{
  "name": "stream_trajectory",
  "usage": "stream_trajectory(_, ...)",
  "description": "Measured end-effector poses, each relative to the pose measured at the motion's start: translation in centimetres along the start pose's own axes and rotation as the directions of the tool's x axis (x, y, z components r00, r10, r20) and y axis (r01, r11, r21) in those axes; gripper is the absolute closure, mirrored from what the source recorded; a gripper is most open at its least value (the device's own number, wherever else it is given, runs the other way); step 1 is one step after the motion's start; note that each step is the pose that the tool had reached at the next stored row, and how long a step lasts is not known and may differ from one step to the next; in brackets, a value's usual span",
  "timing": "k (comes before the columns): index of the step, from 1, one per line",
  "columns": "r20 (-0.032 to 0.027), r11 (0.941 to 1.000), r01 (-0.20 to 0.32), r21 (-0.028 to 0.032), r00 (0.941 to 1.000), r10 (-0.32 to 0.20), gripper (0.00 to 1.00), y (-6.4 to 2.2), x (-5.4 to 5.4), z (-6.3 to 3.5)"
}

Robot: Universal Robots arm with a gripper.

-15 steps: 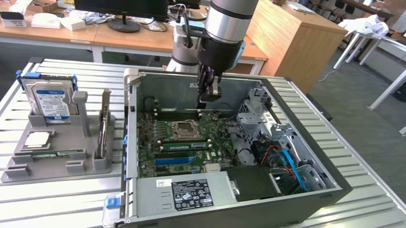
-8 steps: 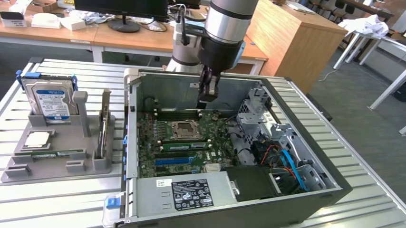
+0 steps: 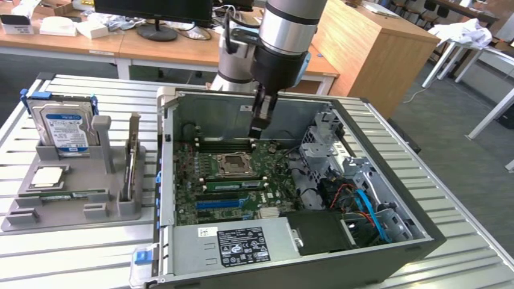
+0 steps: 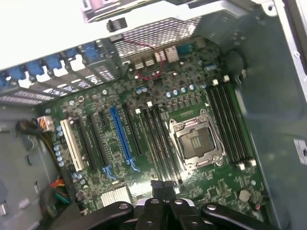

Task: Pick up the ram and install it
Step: 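Press down the ram until it locks into place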

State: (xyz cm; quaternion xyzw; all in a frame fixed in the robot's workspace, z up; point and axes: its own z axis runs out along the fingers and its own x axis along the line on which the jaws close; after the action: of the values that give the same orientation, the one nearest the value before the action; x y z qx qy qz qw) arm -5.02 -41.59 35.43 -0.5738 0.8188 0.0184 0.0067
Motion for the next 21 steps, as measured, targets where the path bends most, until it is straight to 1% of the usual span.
stream_trajectory(3, 0.0011, 0.9988, -0.049, 0.0015, 0.9988, 0.049, 0.90, 0.00, 0.00, 0.01)
stream_trajectory(5, 0.0019, 0.9967, -0.081, 0.0025, 0.9967, 0.081, 0.90, 0.00, 0.00, 0.01)
stream_trajectory(7, 0.0027, 0.9936, -0.113, 0.0035, 0.9936, 0.113, 0.90, 0.01, 0.00, 0.01)
stream_trajectory(11, 0.0044, 0.9840, -0.178, 0.0054, 0.9840, 0.178, 0.90, 0.01, 0.01, 0.02)
stream_trajectory(13, 0.0054, 0.9777, -0.210, 0.0062, 0.9777, 0.210, 0.90, 0.01, 0.00, 0.02)
stream_trajectory(16, 0.0068, 0.9661, -0.258, 0.0075, 0.9661, 0.258, 0.90, 0.01, 0.01, 0.02)
stream_trajectory(19, 0.0084, 0.9524, -0.305, 0.0088, 0.9524, 0.305, 0.90, 0.01, 0.01, 0.03)
stream_trajectory(21, 0.0095, 0.9415, -0.337, 0.0095, 0.9416, 0.337, 0.90, 0.02, 0.01, 0.03)
